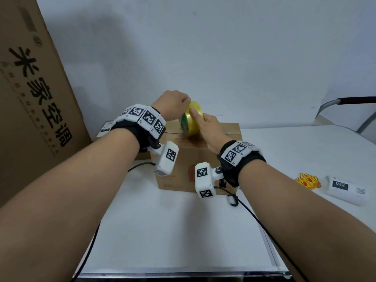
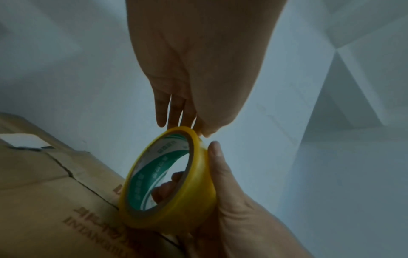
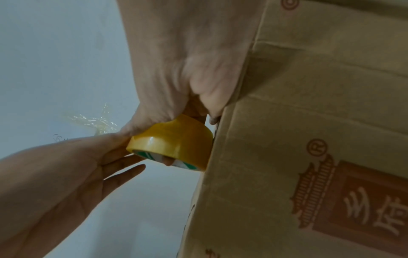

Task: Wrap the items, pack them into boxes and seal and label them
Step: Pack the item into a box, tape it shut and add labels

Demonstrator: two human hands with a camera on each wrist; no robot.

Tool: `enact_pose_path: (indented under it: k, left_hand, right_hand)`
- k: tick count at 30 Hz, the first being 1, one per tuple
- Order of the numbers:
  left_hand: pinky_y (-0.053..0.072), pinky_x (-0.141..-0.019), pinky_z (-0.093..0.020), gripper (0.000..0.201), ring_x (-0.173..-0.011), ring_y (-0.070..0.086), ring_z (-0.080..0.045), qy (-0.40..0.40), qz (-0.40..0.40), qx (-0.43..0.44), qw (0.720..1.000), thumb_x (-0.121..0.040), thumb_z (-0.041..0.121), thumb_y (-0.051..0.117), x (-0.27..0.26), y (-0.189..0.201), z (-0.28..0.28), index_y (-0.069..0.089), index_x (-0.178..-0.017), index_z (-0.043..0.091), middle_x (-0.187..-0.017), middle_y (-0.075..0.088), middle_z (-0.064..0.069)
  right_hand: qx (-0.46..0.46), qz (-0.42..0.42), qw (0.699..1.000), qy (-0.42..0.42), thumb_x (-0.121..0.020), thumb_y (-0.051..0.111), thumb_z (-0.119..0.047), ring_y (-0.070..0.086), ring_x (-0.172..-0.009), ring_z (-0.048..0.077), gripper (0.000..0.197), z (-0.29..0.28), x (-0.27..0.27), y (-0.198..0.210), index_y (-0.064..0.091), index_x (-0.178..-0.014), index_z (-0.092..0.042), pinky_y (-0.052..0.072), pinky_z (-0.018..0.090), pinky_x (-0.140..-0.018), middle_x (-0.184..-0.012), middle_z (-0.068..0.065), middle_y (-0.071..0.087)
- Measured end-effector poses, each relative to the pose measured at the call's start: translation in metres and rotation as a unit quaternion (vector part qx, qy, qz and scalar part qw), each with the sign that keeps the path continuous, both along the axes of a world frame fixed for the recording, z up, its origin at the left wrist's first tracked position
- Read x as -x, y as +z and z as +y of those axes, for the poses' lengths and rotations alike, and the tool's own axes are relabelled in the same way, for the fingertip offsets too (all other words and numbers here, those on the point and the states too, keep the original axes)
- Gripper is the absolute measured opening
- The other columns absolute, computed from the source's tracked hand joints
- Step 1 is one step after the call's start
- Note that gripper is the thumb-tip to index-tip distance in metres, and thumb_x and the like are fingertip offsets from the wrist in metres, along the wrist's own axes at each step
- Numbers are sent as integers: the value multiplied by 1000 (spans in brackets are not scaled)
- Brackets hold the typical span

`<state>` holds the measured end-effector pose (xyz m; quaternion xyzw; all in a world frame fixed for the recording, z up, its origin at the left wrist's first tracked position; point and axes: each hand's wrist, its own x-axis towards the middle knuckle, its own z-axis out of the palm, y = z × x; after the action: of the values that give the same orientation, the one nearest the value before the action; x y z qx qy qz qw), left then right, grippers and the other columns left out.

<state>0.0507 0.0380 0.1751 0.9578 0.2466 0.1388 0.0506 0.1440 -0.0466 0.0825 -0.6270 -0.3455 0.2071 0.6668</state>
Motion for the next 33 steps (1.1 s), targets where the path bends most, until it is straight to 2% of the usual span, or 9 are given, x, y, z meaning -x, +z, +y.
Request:
enact_pose_path:
  k: [3, 5, 7, 10, 13, 19, 27, 30, 33]
  left_hand:
    - [44, -76, -37, 37, -92, 59, -33, -20, -25, -25, 999, -103, 22, 35, 3, -2, 0, 65, -99, 1, -95, 68, -14]
    - [47, -91, -37, 36, -106, 60, -30, -15, -35, -13, 999, -102, 20, 36, 4, -1, -1, 67, -113, 6, -114, 68, -13]
    - [40, -99, -31, 36, -120, 54, -26, 0, -49, 7, 999, -102, 17, 37, 3, 3, -3, 63, -127, 10, -130, 62, -9]
    - [39, -94, -26, 33, -118, 55, -24, 5, -63, 14, 998, -98, 13, 43, -1, 9, -2, 66, -121, 10, -126, 64, -7]
    - [38, -84, -21, 27, -113, 57, -22, 19, -87, 42, 995, -95, 13, 49, -4, 10, -2, 69, -114, 10, -119, 67, -6]
    - [38, -80, -21, 26, -110, 58, -21, 20, -89, 55, 994, -93, 9, 48, -6, 10, -3, 68, -110, 10, -117, 66, -5]
    - [37, -84, -22, 25, -108, 54, -19, -1, -83, 65, 994, -98, 15, 48, 1, 6, 4, 62, -119, 10, -122, 61, -6]
    - [35, -86, -21, 32, -117, 55, -23, -12, -58, 12, 998, -99, 14, 44, 0, 6, 2, 64, -124, 13, -127, 61, -8]
    - [40, -89, -27, 34, -114, 56, -26, -16, -47, -48, 998, -98, 13, 44, -1, 9, -1, 68, -120, 14, -124, 63, -8]
  right_hand:
    - [-9, 12, 1000, 21, -93, 59, -47, 67, -70, 15, 40, 0, -2, 0, 68, -81, -10, 53, 26, -72, -78, 8, 73]
    - [-11, 10, 1000, 25, -93, 58, -47, 69, -73, 16, 42, 0, -2, 0, 69, -89, -6, 54, 29, -76, -82, 10, 74]
    - [-9, 4, 1000, 28, -94, 58, -46, 67, -68, 12, 44, -1, 0, 0, 68, -94, -3, 52, 23, -69, -82, 10, 74]
    - [-22, 13, 999, 44, -96, 57, -39, 64, -58, 6, 38, -7, 4, 2, 66, -93, -2, 48, 15, -57, -75, 6, 71]
    - [-28, 23, 998, 51, -97, 57, -35, 64, -55, 5, 32, -10, 6, 4, 64, -89, -5, 48, 14, -52, -74, 7, 69]
    - [-28, 30, 996, 76, -95, 59, -37, 68, -69, 15, 45, -9, 6, 3, 63, -110, 5, 55, 21, -61, -92, 18, 71]
    - [-26, 30, 996, 81, -92, 63, -39, 70, -75, 20, 46, -8, 6, 3, 64, -108, 4, 56, 36, -80, -96, 21, 72]
    - [-25, 31, 996, 78, -92, 63, -39, 70, -72, 17, 45, -8, 6, 3, 65, -108, 4, 56, 29, -73, -96, 20, 72]
    - [-24, 30, 996, 76, -92, 63, -39, 70, -69, 13, 45, -9, 6, 3, 65, -108, 3, 55, 19, -64, -93, 16, 72]
